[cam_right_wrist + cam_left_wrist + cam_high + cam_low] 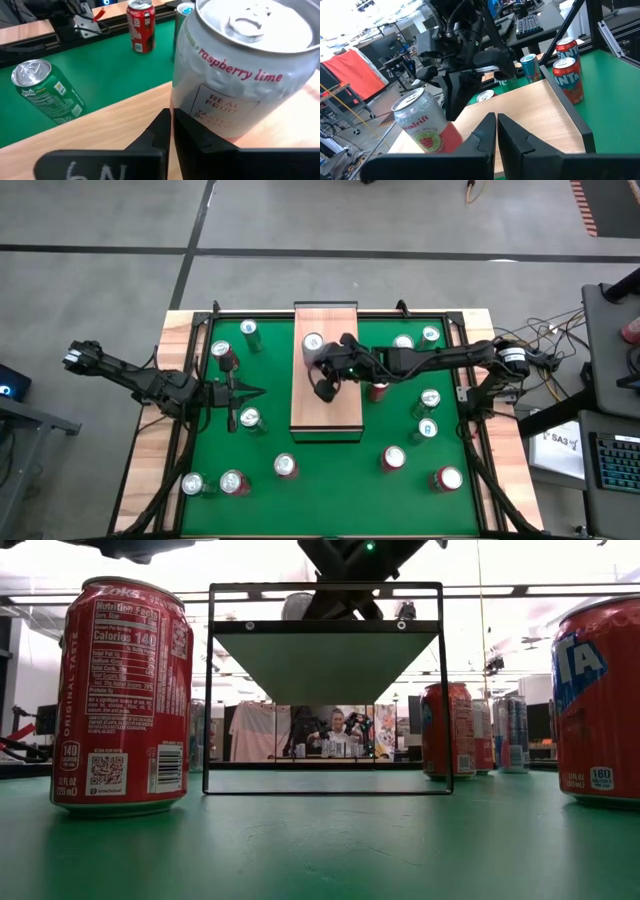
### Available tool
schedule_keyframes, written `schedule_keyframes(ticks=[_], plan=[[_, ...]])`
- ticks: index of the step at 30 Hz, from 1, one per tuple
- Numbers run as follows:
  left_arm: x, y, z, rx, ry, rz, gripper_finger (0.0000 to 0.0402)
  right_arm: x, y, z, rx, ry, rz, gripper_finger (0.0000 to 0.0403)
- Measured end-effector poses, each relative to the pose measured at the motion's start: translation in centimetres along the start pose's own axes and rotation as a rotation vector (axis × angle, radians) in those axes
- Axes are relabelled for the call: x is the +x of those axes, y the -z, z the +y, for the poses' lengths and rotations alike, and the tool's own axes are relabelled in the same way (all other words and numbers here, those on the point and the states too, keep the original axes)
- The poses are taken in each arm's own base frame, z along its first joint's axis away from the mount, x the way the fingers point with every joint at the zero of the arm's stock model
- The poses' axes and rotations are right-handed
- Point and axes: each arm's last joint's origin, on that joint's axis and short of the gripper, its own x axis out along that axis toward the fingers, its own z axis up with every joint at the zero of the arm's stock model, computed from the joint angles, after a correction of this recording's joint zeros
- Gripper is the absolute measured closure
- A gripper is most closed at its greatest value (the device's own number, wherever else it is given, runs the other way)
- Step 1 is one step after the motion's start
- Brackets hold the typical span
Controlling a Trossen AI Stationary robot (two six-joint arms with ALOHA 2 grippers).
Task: Place canned beverage on shelf
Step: Put the white can on the shelf
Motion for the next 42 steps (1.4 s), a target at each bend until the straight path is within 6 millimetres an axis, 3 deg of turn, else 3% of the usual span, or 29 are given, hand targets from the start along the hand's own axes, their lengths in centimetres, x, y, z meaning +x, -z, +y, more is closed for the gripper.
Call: schedule_keyframes(ticks=[21,34,42], plan=[[0.0,0.0,0.0,0.003,0.0,0.0,0.0402,1.0,-0.6,-1.8,-0.026,0.042,-0.035,0.039],[0.0,0.0,0.0,0.003,0.0,0.001,0.0402,0.6,0.3,-2.2,0.006,0.068,0.07,0.039],[0.0,0.0,0.0,0.004,0.001,0.002,0.0402,0.2,-0.2,-2.9,0.013,0.178,0.028,0.039]])
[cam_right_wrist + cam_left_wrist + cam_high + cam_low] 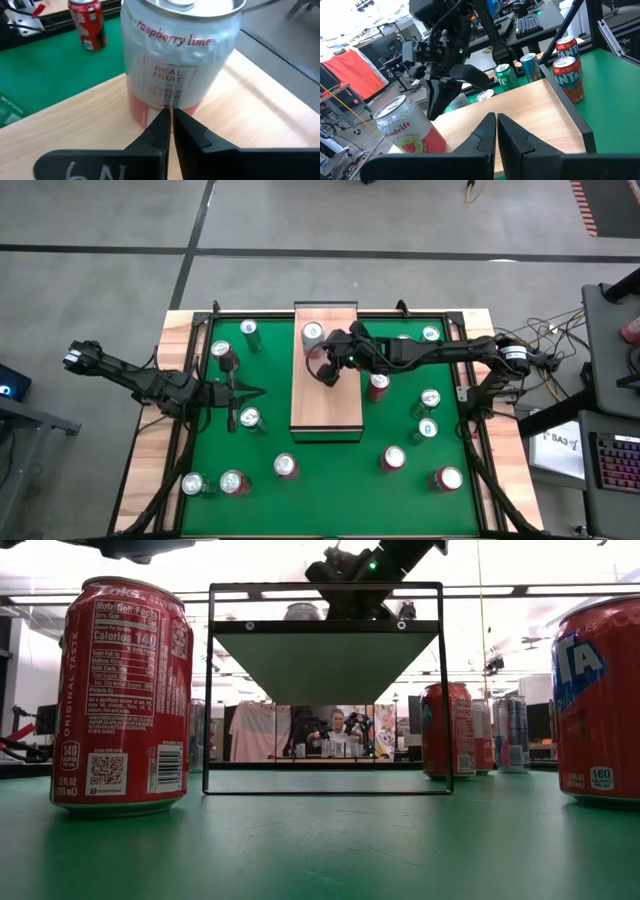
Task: Place canned beverage on shelf
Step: Put the white can on the shelf
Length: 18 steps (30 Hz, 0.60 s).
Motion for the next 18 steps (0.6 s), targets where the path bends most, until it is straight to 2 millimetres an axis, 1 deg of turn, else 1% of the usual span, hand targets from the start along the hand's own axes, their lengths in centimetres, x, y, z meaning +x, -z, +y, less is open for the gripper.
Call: schedule_keyframes(ticks=[5,15,18], plan=[[0.0,0.0,0.0,0.0,0.0,0.0,0.0402,0.17,-0.17,-0.35,0.007,0.002,-0.007,0.039],[0.01,0.0,0.0,0.001,0.0,0.0,0.0402,0.16,-0.23,-0.28,0.011,-0.004,-0.013,0.039],[0.01,-0.02,0.01,-0.001,-0.001,-0.002,0.0402,0.42,-0.16,-0.03,0.01,-0.009,-0.02,0.039]])
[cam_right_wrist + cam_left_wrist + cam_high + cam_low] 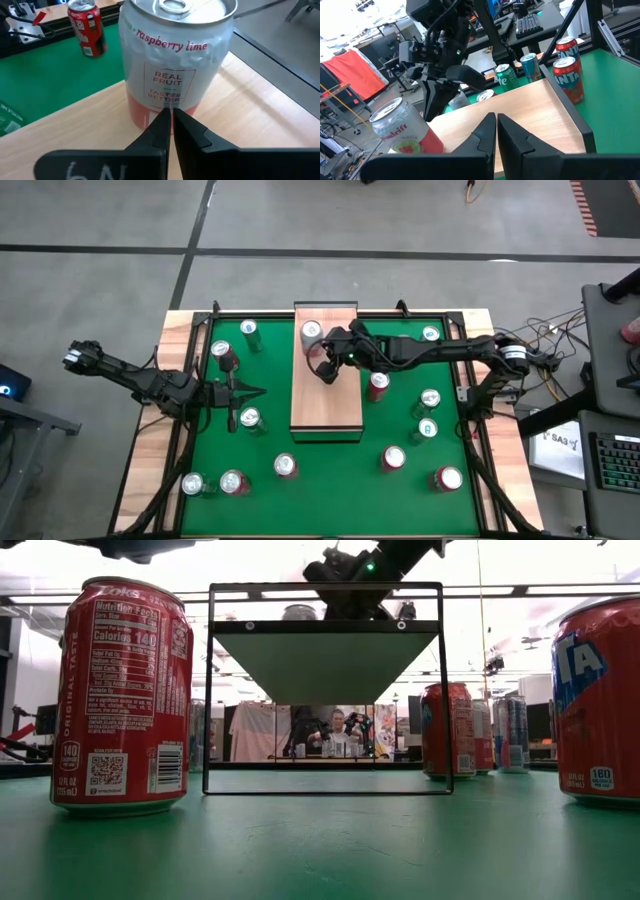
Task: Place canned beverage on shelf
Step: Put the white can on the shelf
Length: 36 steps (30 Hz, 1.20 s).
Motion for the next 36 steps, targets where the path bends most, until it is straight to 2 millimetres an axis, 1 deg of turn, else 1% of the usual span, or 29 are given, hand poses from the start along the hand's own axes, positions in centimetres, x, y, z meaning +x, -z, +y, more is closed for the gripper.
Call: schedule_keyframes(ticks=[7,12,16,22,27,33,36], plan=[[0.0,0.0,0.0,-0.001,-0.001,-0.003,0.0402,1.5,0.5,0.6,-0.026,-0.012,-0.009,0.039],[0.0,0.0,0.0,-0.002,-0.001,-0.003,0.0402,1.5,0.6,0.8,-0.016,-0.023,-0.007,0.039],[0.0,0.0,0.0,-0.002,-0.001,-0.004,0.0402,1.4,0.6,1.1,-0.016,-0.106,0.005,0.039],[0.0,0.0,0.0,-0.002,-0.001,-0.004,0.0402,1.6,0.2,1.3,-0.052,-0.13,-0.045,0.039],[0.0,0.0,0.0,-0.002,-0.002,-0.004,0.0402,1.8,-0.5,0.9,-0.058,-0.124,-0.105,0.039],[0.0,0.0,0.0,-0.002,-0.001,-0.004,0.0402,2.2,-0.8,-0.1,-0.049,-0.096,-0.111,0.039],[0.0,0.0,0.0,0.003,-0.002,-0.004,0.0402,2.2,-0.8,-0.3,-0.048,-0.091,-0.111,0.039]])
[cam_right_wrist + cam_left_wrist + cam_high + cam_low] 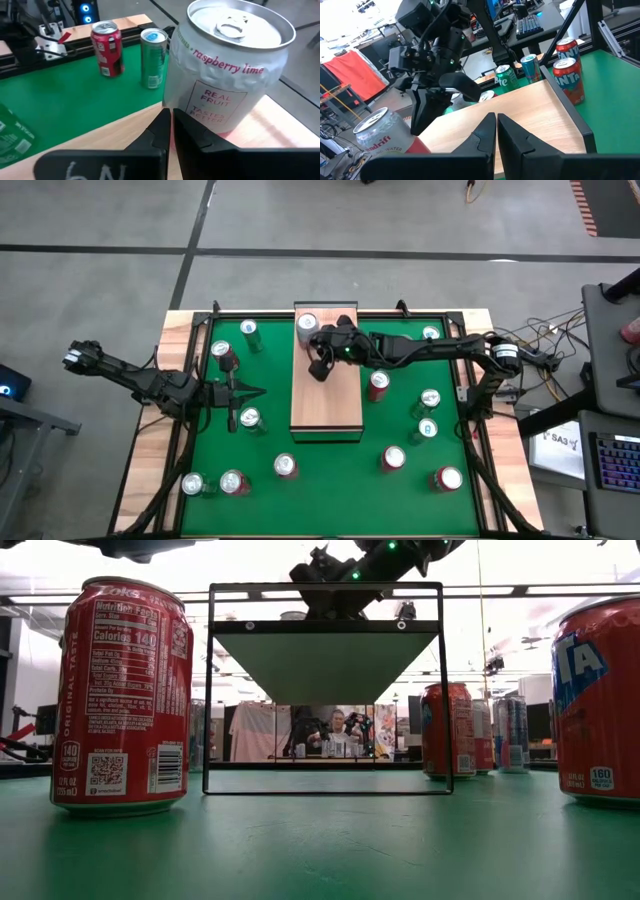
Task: Place canned beverage on shelf
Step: Put the white can on the shelf
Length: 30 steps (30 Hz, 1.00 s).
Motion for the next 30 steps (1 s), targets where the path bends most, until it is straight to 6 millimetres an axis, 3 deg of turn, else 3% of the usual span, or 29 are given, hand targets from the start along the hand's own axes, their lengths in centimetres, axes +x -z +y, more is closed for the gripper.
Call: schedule_keyframes(ticks=[7,30], plan=[[0.0,0.0,0.0,-0.002,0.0,0.0,0.0402,0.0,0.1,0.4,0.016,-0.075,0.009,0.039],[0.1,0.0,-0.1,-0.006,-0.002,-0.003,0.0402,0.9,0.6,-0.6,-0.026,-0.001,0.031,0.039]])
